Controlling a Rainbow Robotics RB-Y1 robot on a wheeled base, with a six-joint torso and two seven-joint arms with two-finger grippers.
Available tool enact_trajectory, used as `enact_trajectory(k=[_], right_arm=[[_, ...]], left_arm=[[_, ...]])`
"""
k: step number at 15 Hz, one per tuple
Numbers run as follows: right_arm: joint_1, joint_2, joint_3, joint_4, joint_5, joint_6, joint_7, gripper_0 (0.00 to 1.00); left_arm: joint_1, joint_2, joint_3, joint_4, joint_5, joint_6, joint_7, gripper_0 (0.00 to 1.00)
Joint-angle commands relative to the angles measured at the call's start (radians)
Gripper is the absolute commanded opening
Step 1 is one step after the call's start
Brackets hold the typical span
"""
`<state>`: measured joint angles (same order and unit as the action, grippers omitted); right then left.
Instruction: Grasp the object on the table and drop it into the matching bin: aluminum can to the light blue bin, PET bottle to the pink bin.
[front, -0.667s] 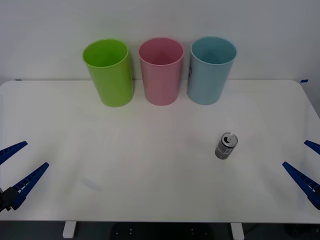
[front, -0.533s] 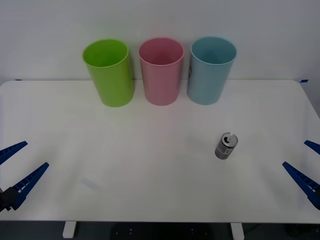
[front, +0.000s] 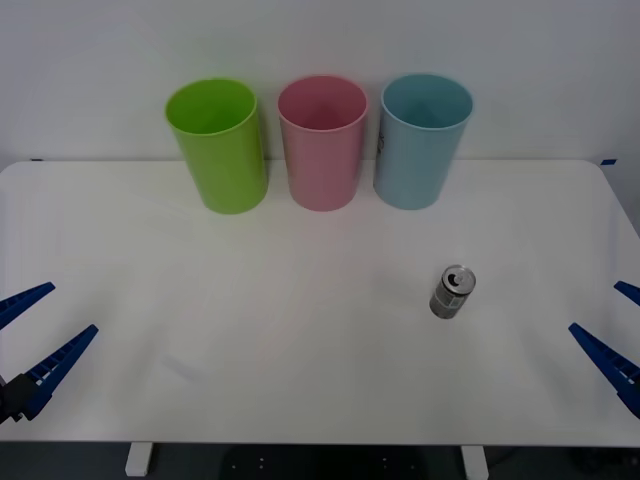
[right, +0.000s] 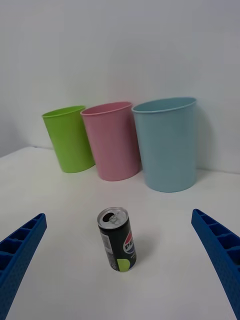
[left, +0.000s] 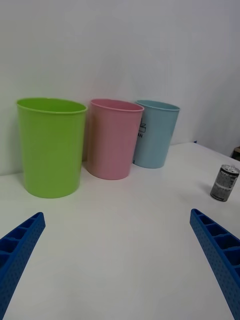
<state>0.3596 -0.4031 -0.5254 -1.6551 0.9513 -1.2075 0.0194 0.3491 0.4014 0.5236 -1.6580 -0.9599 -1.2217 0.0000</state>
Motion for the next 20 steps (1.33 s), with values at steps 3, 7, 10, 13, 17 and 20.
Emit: enact_trajectory(k=[3,7,10,13,17,20], right_arm=[[0.027,-0.014,0.025,0.000,0.001,0.019,0.056,1.00],[0.051,-0.016,0.062,0.000,0.021,0.085,0.209,1.00],[0.062,-0.016,0.107,0.008,0.023,0.129,0.254,1.00],[0.038,-0.014,0.145,0.074,0.021,0.128,0.261,1.00],[-0.005,-0.010,0.197,0.133,0.021,0.137,0.287,1.00],[-0.037,0.030,0.205,0.152,0.050,0.154,0.306,1.00]], left_arm=[[0.000,0.000,0.000,0.000,0.000,0.000,0.000,1.00],[0.000,0.000,0.000,0.000,0.000,0.000,0.000,1.00],[0.000,0.000,0.000,0.000,0.000,0.000,0.000,1.00],[0.000,0.000,0.000,0.000,0.000,0.000,0.000,1.00],[0.000,0.000,0.000,0.000,0.000,0.000,0.000,1.00],[0.000,0.000,0.000,0.000,0.000,0.000,0.000,1.00]])
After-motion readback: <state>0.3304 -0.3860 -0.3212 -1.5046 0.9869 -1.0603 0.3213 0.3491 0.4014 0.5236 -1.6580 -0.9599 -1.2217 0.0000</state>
